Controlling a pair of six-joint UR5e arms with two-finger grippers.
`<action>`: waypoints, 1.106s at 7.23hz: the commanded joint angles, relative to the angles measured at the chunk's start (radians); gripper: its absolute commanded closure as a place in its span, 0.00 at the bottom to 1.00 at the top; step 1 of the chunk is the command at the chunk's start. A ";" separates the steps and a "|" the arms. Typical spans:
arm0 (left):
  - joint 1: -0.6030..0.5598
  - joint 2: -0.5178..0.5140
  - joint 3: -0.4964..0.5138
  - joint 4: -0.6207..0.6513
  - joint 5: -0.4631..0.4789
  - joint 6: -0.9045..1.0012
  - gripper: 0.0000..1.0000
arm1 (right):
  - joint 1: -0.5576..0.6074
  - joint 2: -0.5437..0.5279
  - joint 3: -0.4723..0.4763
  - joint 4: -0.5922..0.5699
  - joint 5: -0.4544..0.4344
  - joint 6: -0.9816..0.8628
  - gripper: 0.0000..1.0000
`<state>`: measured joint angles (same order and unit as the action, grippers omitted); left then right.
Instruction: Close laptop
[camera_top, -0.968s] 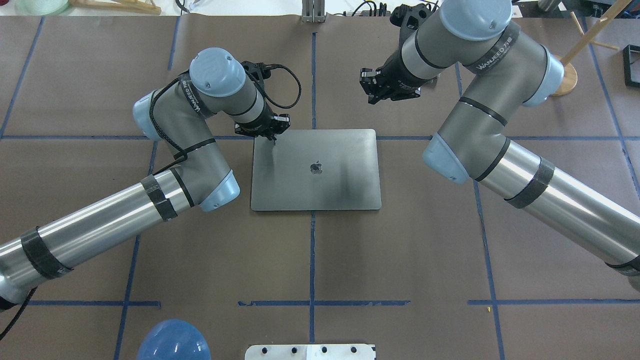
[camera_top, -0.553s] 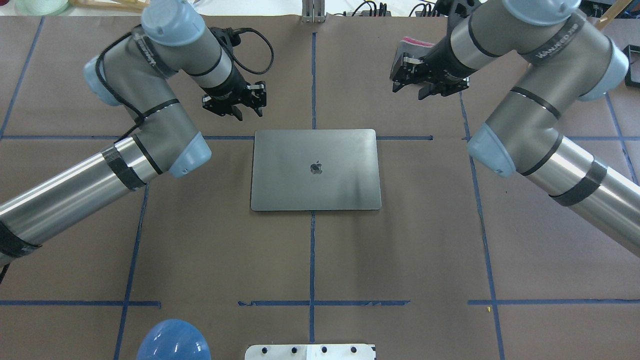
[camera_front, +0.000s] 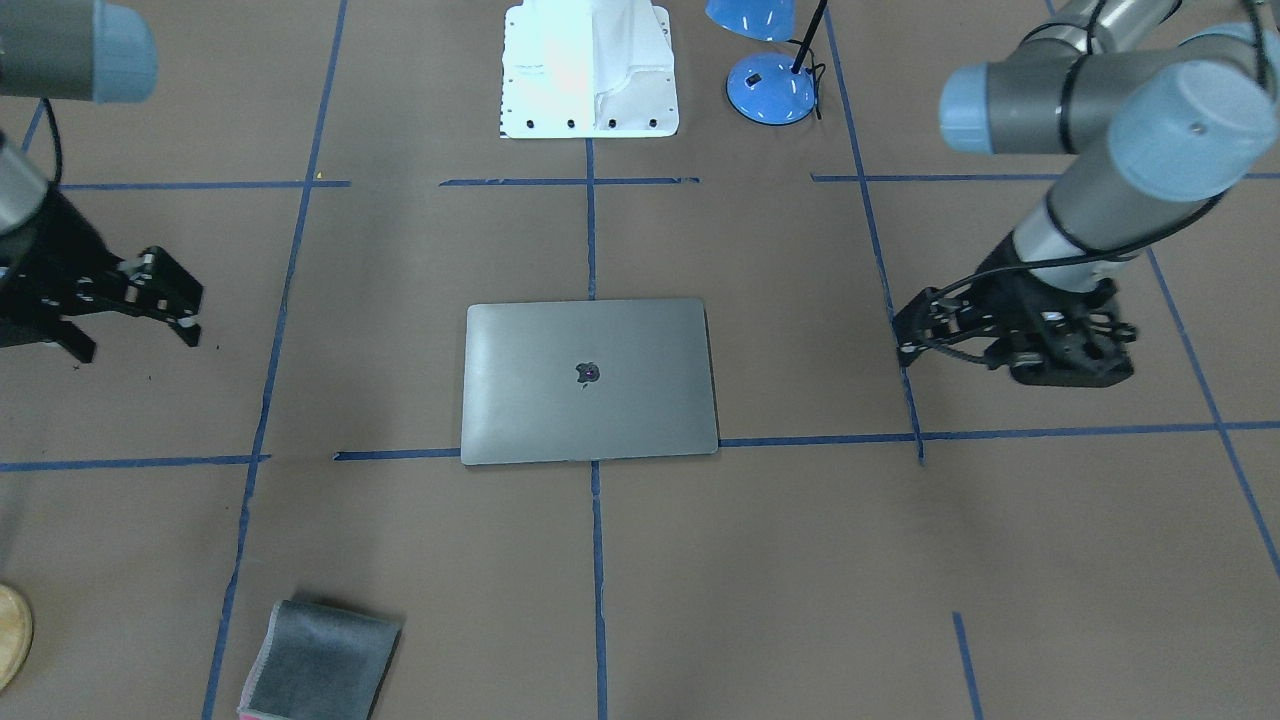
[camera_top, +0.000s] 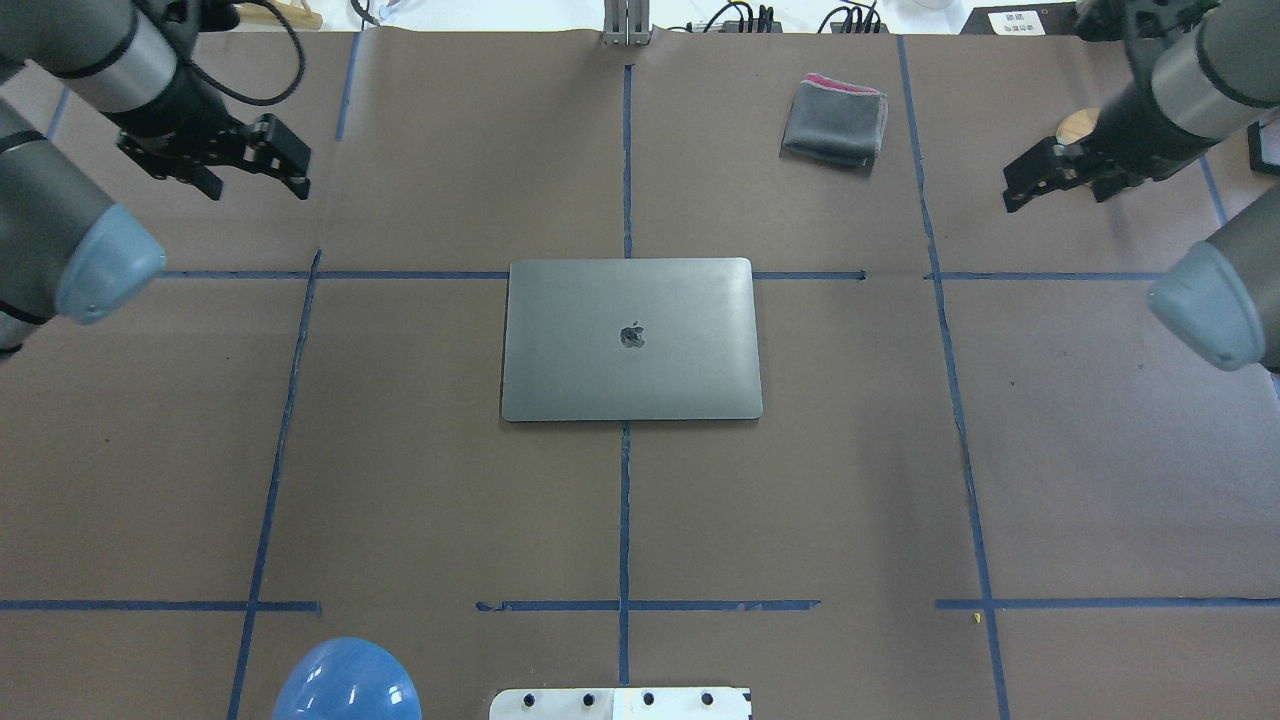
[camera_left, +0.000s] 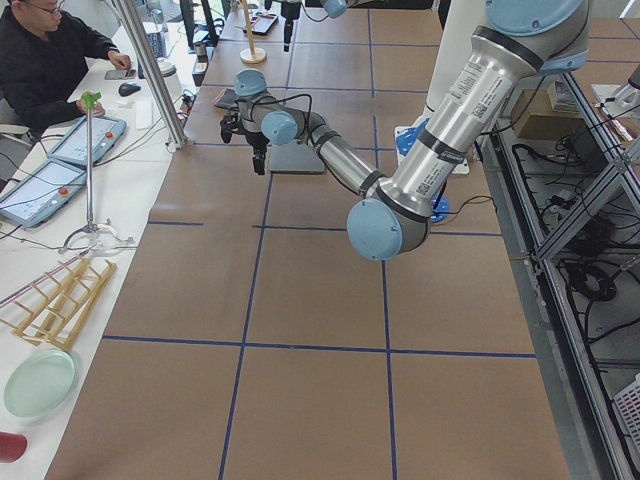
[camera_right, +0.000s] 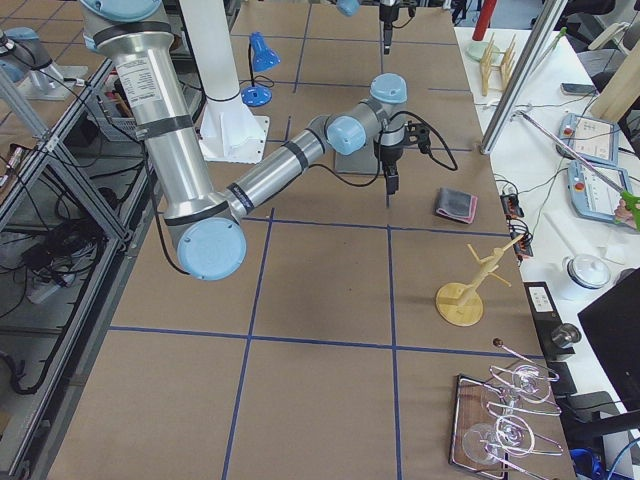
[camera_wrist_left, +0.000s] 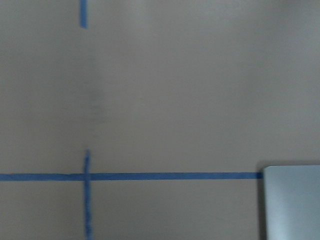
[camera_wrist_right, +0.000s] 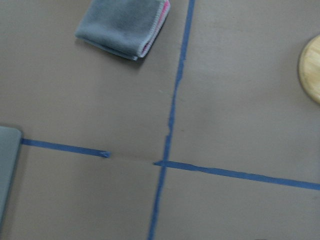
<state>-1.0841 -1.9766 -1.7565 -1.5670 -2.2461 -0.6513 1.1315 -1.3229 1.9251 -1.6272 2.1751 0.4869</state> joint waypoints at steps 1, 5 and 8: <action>-0.184 0.184 -0.020 0.016 -0.004 0.386 0.00 | 0.185 -0.174 0.005 -0.029 0.041 -0.369 0.00; -0.497 0.275 0.268 0.008 -0.124 0.805 0.00 | 0.433 -0.247 -0.276 -0.023 0.216 -0.740 0.00; -0.519 0.358 0.285 0.002 -0.122 0.812 0.00 | 0.454 -0.265 -0.282 -0.025 0.206 -0.697 0.00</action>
<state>-1.5965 -1.6576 -1.4780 -1.5577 -2.3661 0.1556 1.5736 -1.5820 1.6549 -1.6507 2.3824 -0.2358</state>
